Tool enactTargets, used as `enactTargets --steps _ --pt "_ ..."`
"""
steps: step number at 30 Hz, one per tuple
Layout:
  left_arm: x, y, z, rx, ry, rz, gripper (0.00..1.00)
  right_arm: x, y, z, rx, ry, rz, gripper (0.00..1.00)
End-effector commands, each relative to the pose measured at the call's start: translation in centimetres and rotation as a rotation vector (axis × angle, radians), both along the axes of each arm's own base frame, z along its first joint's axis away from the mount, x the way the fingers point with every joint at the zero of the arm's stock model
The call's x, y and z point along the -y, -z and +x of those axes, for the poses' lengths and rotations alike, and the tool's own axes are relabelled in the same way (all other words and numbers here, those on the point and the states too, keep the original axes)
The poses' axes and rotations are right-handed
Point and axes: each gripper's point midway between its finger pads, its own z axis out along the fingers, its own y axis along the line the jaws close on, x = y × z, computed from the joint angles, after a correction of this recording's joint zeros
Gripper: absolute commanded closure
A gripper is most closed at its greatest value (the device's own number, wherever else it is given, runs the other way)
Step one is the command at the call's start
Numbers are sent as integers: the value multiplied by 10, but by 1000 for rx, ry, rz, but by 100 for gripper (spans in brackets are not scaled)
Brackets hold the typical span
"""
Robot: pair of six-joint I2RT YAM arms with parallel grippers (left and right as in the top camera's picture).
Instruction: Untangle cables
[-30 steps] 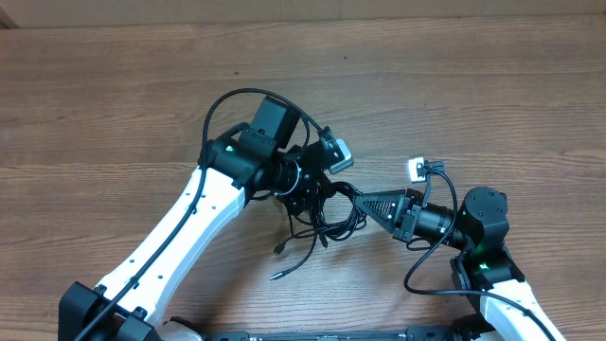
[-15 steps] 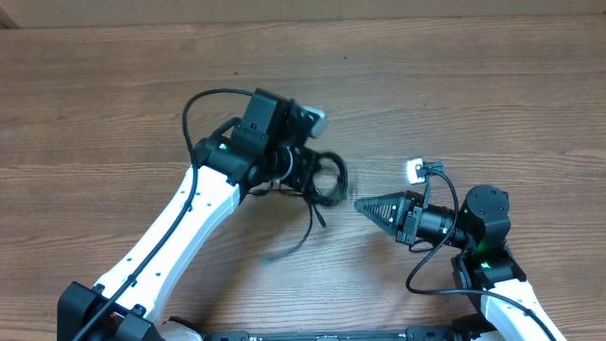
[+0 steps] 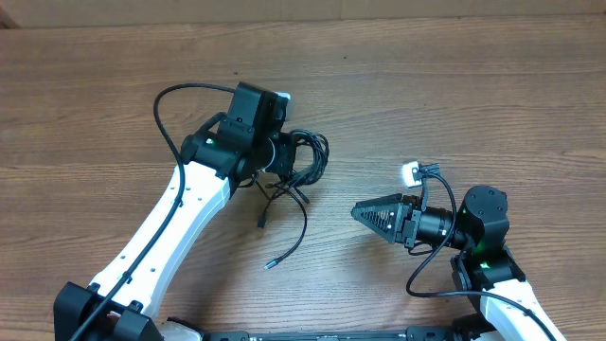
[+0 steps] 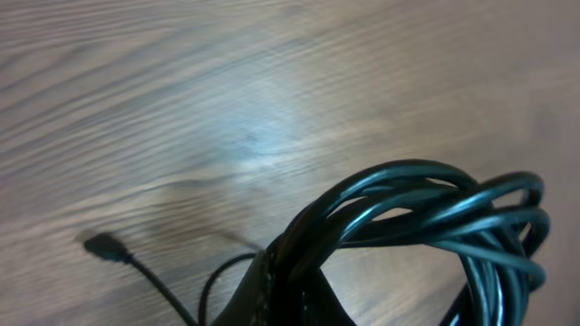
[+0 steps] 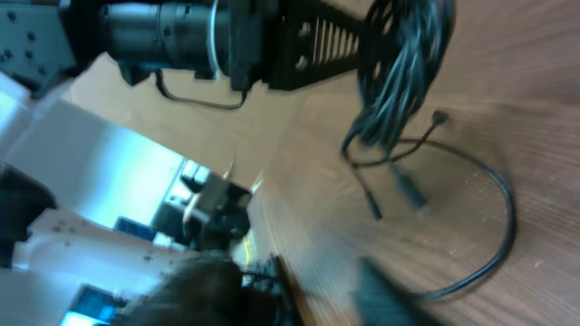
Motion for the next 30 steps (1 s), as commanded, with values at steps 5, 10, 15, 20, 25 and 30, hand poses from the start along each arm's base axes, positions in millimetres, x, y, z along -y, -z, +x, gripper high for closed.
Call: enactTargets --steps 5,10,15,20,25,30 --pt "38 -12 -35 76 514 -64 96 7 1 20 84 113 -48 24" --pt "41 -12 -43 87 607 -62 96 6 -9 24 129 110 -57 24" --pt "44 -12 -51 70 638 -89 96 17 -19 43 142 161 -292 26" --pt "44 -12 -52 69 638 -91 96 46 -31 47 115 248 -557 30" --pt "44 -13 -51 75 639 -91 96 39 -32 29 117 179 -589 28" --pt "46 -13 -53 67 644 -104 96 19 -19 21 197 169 -744 24"
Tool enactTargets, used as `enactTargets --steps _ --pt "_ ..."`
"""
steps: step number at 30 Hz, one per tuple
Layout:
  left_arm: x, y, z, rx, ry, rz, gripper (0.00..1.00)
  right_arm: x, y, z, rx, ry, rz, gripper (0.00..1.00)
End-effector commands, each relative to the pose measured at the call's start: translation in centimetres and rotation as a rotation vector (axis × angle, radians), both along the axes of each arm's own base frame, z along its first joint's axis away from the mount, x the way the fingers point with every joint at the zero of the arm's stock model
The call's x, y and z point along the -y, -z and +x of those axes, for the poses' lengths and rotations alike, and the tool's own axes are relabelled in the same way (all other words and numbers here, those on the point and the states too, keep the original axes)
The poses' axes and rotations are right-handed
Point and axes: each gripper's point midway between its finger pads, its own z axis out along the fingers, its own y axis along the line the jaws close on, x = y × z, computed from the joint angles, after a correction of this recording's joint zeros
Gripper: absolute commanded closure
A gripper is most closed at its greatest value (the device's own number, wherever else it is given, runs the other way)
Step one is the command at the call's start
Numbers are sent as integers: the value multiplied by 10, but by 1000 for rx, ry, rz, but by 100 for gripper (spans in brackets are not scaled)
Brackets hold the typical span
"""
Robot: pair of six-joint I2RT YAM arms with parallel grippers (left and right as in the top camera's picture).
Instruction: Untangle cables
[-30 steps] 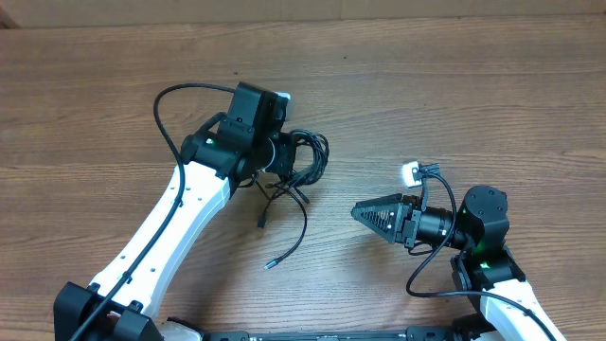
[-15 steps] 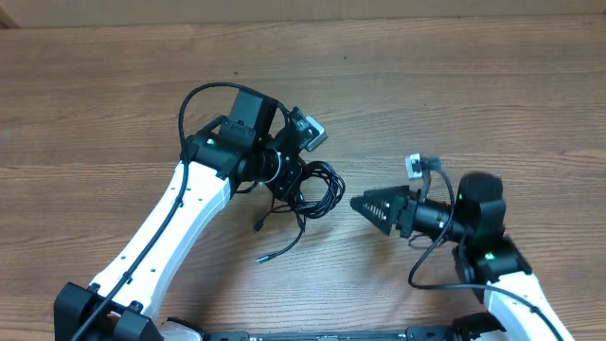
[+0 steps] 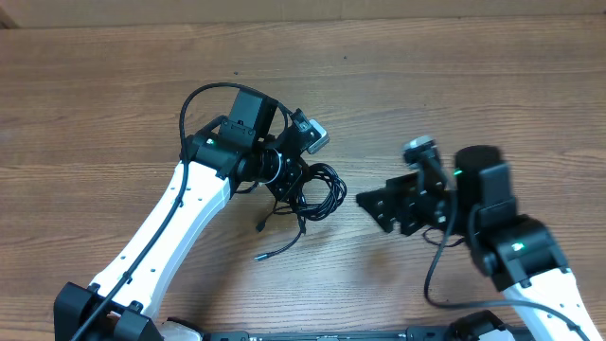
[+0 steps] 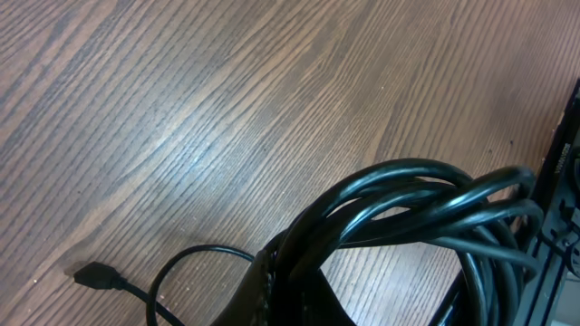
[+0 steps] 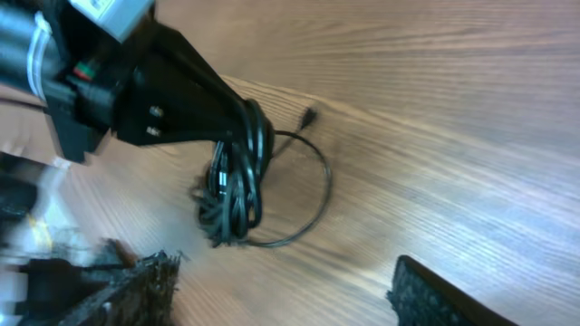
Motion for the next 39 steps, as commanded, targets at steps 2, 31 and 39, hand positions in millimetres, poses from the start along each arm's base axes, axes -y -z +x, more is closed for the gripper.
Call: enactTargets --steps 2,31,39 --pt "8 -10 -3 4 37 -49 96 -13 2 2 146 15 -190 23" --pt "-4 -6 20 -15 -188 -3 96 -61 17 -5 139 59 -240 96" --pt "-36 -6 61 -56 -709 5 96 -69 29 -31 21 -47 -206 96"
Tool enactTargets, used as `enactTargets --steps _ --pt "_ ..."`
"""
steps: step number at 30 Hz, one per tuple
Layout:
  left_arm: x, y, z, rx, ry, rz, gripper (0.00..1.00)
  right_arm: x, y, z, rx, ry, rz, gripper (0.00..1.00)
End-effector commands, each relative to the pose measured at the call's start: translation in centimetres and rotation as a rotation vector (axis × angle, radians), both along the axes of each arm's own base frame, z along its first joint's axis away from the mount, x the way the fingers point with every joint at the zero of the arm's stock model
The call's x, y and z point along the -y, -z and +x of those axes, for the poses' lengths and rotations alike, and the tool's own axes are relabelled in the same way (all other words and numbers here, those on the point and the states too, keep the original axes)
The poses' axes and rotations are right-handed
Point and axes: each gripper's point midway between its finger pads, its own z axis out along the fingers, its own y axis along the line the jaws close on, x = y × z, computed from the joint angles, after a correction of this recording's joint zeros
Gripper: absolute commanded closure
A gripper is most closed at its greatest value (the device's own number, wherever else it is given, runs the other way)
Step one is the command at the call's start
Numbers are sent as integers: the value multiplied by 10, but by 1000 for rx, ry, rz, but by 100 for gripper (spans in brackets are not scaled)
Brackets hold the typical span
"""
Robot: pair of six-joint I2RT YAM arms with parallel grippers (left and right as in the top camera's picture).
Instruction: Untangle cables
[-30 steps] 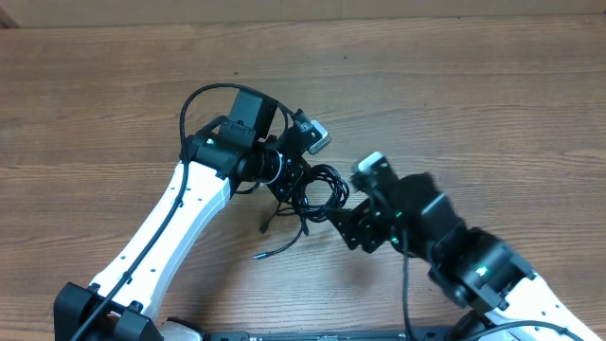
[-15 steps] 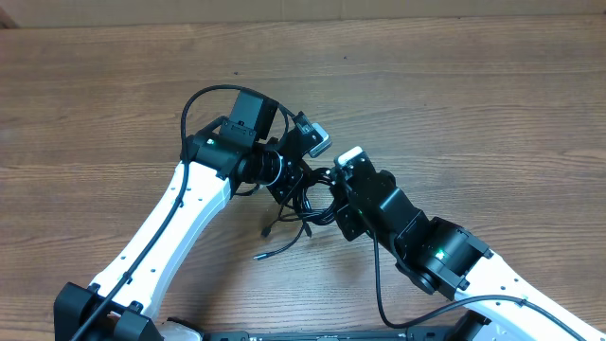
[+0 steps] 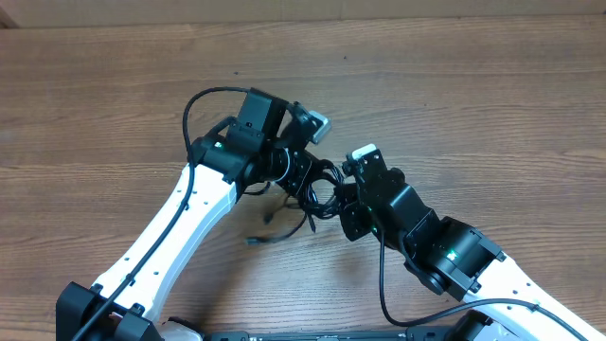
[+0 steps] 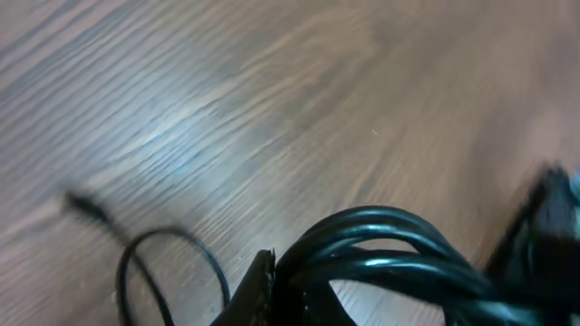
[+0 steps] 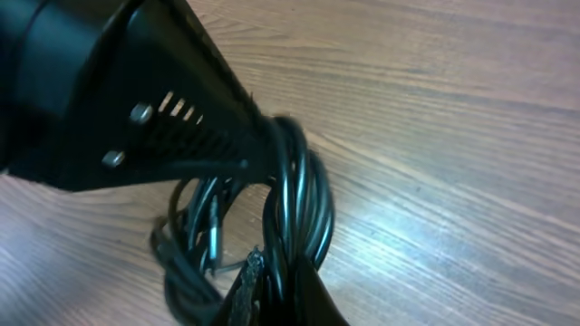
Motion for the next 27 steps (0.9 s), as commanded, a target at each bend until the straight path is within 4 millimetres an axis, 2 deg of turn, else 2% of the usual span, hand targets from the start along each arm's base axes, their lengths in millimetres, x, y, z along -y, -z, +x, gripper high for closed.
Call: enactTargets --steps 1,8,10,16,20,22,24,27 --pt "-54 1 53 17 -531 107 96 -18 3 -37 -127 -142 63 96" --pt "-83 3 62 -4 -798 134 96 -18 4 -38 -142 -128 75 96" --pt "-98 5 63 -19 -927 147 96 -17 4 -38 -149 -115 79 96" --pt "-152 14 54 -57 -1249 221 96 21 14 -16 -185 244 74 96" --pt "-170 19 46 -120 -1388 210 96 39 14 -5 -189 429 111 96" --pt "-174 20 44 -144 -1416 202 96 45 14 -1 -192 486 129 96" --pt "-168 21 45 -156 -1366 193 96 48 13 3 -194 525 152 96" --pt "-149 17 56 -102 -1125 208 96 50 13 5 -188 531 152 92"
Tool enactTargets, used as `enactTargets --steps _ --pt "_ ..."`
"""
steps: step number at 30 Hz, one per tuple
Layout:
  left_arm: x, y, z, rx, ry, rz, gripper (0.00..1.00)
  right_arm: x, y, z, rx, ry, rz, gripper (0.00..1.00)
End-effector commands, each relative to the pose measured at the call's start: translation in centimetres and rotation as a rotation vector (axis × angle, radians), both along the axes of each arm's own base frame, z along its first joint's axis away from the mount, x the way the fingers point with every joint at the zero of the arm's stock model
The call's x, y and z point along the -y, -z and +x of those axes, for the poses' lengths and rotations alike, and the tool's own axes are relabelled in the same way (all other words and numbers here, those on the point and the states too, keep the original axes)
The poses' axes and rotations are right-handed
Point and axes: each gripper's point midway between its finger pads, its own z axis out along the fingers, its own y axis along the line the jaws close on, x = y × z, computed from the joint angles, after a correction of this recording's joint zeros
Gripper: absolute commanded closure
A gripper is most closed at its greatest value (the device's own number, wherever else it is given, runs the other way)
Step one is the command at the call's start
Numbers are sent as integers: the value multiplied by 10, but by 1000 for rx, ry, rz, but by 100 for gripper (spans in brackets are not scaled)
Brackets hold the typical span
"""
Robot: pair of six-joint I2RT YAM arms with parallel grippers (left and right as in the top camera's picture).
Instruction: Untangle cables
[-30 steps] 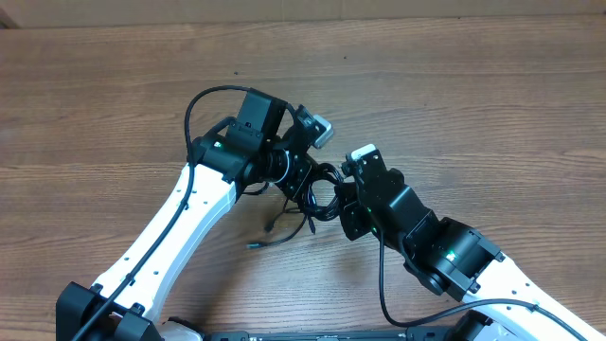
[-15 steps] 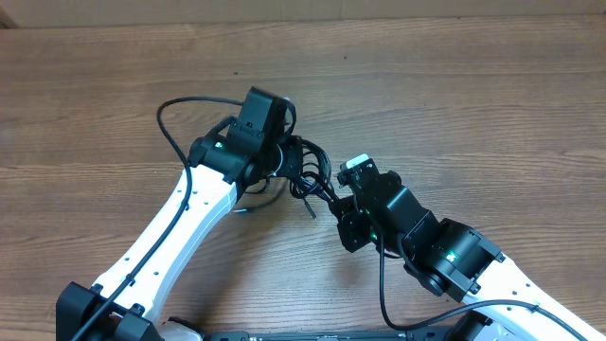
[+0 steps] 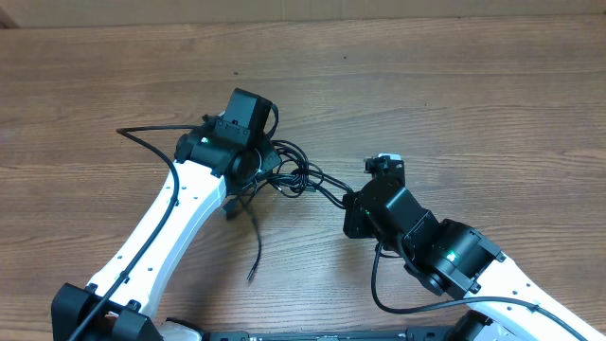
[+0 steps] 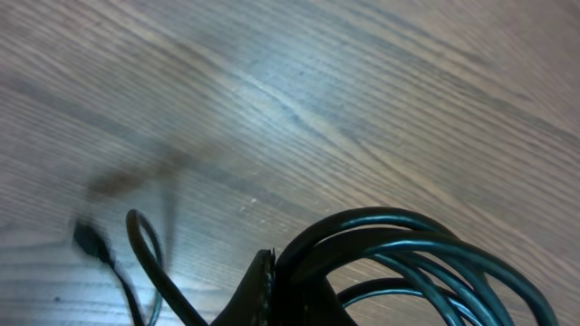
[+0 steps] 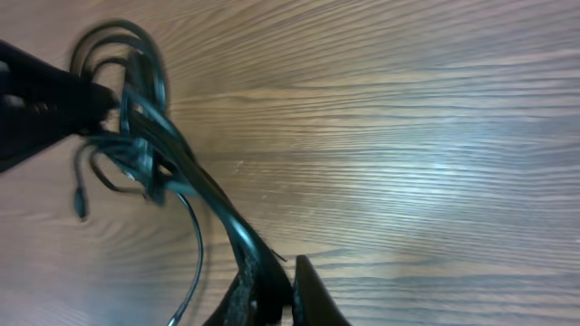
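Observation:
A bundle of black cable (image 3: 292, 176) hangs between my two grippers over the wooden table (image 3: 454, 85). My left gripper (image 3: 268, 169) is shut on the looped part, whose loops (image 4: 417, 254) fan out from the left gripper (image 4: 288, 276) in the left wrist view. Black strands (image 3: 327, 191) stretch from there to my right gripper (image 3: 347, 203), which is shut on them. In the right wrist view the strands (image 5: 195, 186) run from the right gripper (image 5: 283, 288) up to the bundle (image 5: 127, 109). A loose end (image 3: 254, 258) trails toward the front.
A small plug (image 4: 88, 238) on a thin lead lies on the table left of the left fingers. The left arm's own black cable (image 3: 151, 144) arcs out to the left. The table's far edge (image 3: 303, 21) runs along the top.
My right gripper, then pressed against the bundle beside the left fingers, is now further right with strands drawn out. The left gripper has shifted left, and the loose end now trails further forward.
At first my left gripper held the coiled bundle while the right gripper stood far off at the right. The right gripper then came nearer, open. After that it was at the bundle itself. Now both grippers hold cable, stretched between them.

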Motion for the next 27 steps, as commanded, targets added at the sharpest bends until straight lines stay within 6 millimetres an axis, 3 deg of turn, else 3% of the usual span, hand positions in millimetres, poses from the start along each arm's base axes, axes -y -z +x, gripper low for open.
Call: enactTargets --steps 1,6,9,15,19,23,27 --pt "-41 -13 30 119 50 179 96 27 -5 12 30 155 -26 89" --pt "-29 -18 38 173 266 212 96 25 -7 14 41 153 -11 81" --pt "-1 -23 40 227 477 147 96 23 -9 15 45 152 -5 66" --pt "48 -35 25 329 834 -16 96 12 -14 15 65 74 14 58" --pt "52 -35 20 342 920 -8 96 -23 -28 7 105 -157 89 26" --pt "57 -37 17 355 951 -30 96 -45 -45 6 140 -237 188 25" --pt "68 -43 11 397 1040 -81 96 -48 -50 7 187 -289 173 25"
